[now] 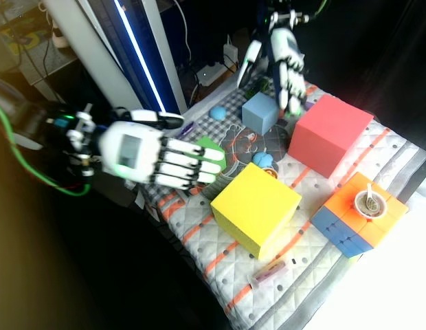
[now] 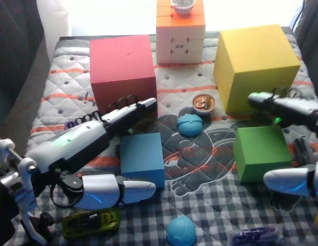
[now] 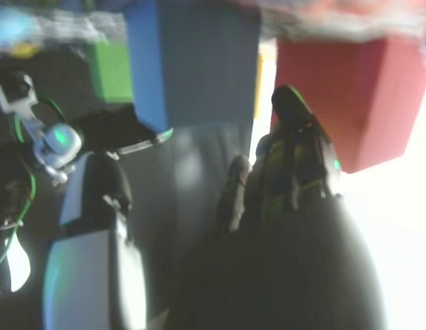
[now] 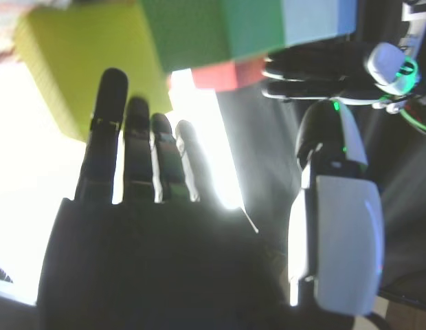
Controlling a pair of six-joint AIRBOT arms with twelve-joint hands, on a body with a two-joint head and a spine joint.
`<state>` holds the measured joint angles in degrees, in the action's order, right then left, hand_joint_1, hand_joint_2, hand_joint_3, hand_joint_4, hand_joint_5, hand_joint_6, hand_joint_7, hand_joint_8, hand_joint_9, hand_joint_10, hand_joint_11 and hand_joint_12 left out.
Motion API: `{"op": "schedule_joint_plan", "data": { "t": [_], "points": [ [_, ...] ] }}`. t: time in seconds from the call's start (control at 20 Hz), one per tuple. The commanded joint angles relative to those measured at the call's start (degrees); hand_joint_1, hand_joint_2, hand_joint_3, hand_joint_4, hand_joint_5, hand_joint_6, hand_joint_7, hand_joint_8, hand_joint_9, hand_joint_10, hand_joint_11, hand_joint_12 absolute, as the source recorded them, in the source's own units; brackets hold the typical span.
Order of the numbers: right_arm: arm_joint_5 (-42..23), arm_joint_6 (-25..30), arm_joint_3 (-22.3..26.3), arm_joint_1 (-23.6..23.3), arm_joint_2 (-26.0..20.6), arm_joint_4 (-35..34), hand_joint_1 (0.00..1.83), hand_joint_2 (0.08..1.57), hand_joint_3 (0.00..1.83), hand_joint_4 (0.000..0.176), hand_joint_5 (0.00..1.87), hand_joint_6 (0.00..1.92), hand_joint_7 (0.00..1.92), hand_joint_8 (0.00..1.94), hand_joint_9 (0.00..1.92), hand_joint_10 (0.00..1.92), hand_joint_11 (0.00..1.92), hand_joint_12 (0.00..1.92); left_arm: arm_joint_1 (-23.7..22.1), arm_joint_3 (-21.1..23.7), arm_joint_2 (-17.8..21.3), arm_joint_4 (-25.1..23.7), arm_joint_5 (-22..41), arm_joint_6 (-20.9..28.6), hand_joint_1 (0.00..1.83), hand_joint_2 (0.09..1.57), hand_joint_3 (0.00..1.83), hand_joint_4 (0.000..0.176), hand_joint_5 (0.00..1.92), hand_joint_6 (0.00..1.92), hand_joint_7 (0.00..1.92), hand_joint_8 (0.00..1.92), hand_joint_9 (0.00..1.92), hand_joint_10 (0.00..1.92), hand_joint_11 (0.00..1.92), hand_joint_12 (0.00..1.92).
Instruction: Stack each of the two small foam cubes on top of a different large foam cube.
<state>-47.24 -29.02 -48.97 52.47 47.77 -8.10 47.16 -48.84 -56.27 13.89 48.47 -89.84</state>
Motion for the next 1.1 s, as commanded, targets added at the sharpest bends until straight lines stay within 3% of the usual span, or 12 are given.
{"op": "schedule_joint_plan", "data": {
  "t": [0.0, 0.05, 0.2, 0.4, 0.45, 0.5, 0.6, 0.7, 0.75, 0.9, 0.95, 1.05],
  "points": [
    [-4.5, 0.3, -0.4, -1.2, 0.1, 0.2, 0.63, 1.05, 0.00, 0.000, 0.00, 0.00, 0.00, 0.00, 0.01, 0.18, 0.00, 0.93, -0.5, -0.4, -0.8, 0.0, 3.3, -0.2, 0.92, 1.01, 0.00, 0.024, 0.00, 0.00, 0.04, 0.00, 0.02, 0.01, 0.00, 0.82],
    [-2.5, 0.3, -1.4, -2.2, 1.1, 0.6, 0.63, 1.05, 0.00, 0.000, 0.00, 0.00, 0.00, 0.00, 0.00, 0.19, 0.00, 0.89, -1.1, -0.8, -1.7, 0.9, 1.9, -2.1, 0.96, 1.01, 0.00, 0.005, 0.03, 0.00, 0.07, 0.01, 0.05, 0.01, 0.00, 0.85],
    [1.4, 0.3, -3.2, -3.8, 3.1, 1.1, 0.80, 1.08, 0.00, 0.000, 0.07, 0.02, 0.16, 0.04, 0.10, 0.33, 0.00, 1.16, -1.8, -1.4, -2.9, 1.8, 0.7, -4.5, 1.08, 1.10, 0.01, 0.000, 0.12, 0.01, 0.19, 0.01, 0.16, 0.19, 0.00, 1.53],
    [3.1, 0.3, -3.9, -4.6, 4.1, 1.7, 1.14, 1.12, 0.00, 0.000, 0.52, 0.24, 0.68, 0.23, 0.41, 0.82, 0.04, 1.63, -2.6, -2.2, -3.6, 1.9, -0.5, -4.6, 1.15, 1.17, 0.00, 0.000, 0.39, 0.04, 0.39, 0.04, 0.01, 1.11, 0.00, 1.77],
    [3.2, 0.3, -4.0, -4.7, 4.1, 1.8, 1.17, 1.21, 0.00, 0.000, 0.63, 1.15, 0.82, 1.07, 0.55, 1.12, 0.23, 1.74, -2.7, -2.2, -3.6, 1.9, -0.5, -4.6, 1.18, 1.18, 0.00, 0.000, 0.43, 0.24, 0.28, 0.55, 0.00, 1.43, 0.04, 1.80],
    [3.2, 0.3, -3.9, -4.8, 4.1, 1.9, 1.17, 1.24, 0.00, 0.000, 0.65, 1.34, 0.81, 1.33, 0.64, 1.35, 0.44, 1.77, -2.8, -2.2, -3.6, 1.9, -0.2, -4.8, 1.27, 1.18, 0.00, 0.000, 0.29, 0.78, 0.18, 0.78, 0.08, 1.49, 0.12, 1.77],
    [3.1, 0.3, -3.9, -5.4, 4.0, 2.3, 1.34, 1.21, 0.00, 0.000, 0.60, 1.44, 0.81, 1.28, 0.85, 1.40, 0.73, 1.70, -2.9, -1.8, -3.3, 1.9, 0.9, -5.4, 1.39, 1.20, 0.00, 0.000, 0.09, 1.49, 0.10, 1.24, 0.10, 1.62, 0.17, 1.76],
    [2.1, 0.3, -3.2, -6.1, 3.1, 3.0, 1.35, 1.22, 0.00, 0.000, 0.59, 1.44, 0.82, 1.29, 0.83, 1.46, 0.83, 1.77, -2.9, -0.3, -1.8, 1.3, 3.2, -6.4, 1.42, 1.21, 0.00, 0.000, 0.04, 1.68, 0.05, 1.36, 0.07, 1.61, 0.09, 1.77],
    [0.2, 0.3, -2.1, -6.3, 1.5, 3.4, 1.22, 1.24, 0.01, 0.000, 0.62, 1.43, 0.83, 1.41, 0.78, 1.66, 0.78, 1.89, -2.9, 1.0, -0.2, 0.2, 5.1, -6.4, 1.26, 1.37, 0.04, 0.000, 0.04, 1.74, 0.33, 1.77, 0.08, 1.74, 0.13, 1.84],
    [-4.2, 0.3, 0.3, -6.3, -1.9, 4.1, 1.15, 1.32, 0.05, 0.000, 0.54, 1.47, 0.67, 1.82, 0.97, 1.92, 1.14, 1.92, -3.6, 3.4, 2.9, -2.8, 8.3, -6.4, 1.43, 1.22, 0.00, 0.000, 0.09, 1.64, 0.06, 1.53, 0.12, 1.66, 0.23, 1.80],
    [-5.5, 0.3, 1.0, -6.4, -3.0, 4.4, 1.13, 1.33, 0.06, 0.000, 0.52, 1.51, 0.65, 1.83, 0.96, 1.92, 1.14, 1.92, -4.1, 4.0, 3.8, -3.7, 8.9, -6.4, 1.43, 1.21, 0.00, 0.000, 0.12, 1.42, 0.04, 1.54, 0.09, 1.66, 0.21, 1.81],
    [-7.5, 0.3, 1.6, -6.8, -4.5, 5.6, 1.13, 1.31, 0.03, 0.000, 0.52, 1.53, 0.71, 1.67, 0.74, 1.92, 0.83, 1.92, -5.5, 4.8, 5.0, -5.6, 9.2, -6.4, 1.47, 1.17, 0.00, 0.000, 0.12, 1.57, 0.05, 1.59, 0.12, 1.71, 0.30, 1.79]
  ]
}}
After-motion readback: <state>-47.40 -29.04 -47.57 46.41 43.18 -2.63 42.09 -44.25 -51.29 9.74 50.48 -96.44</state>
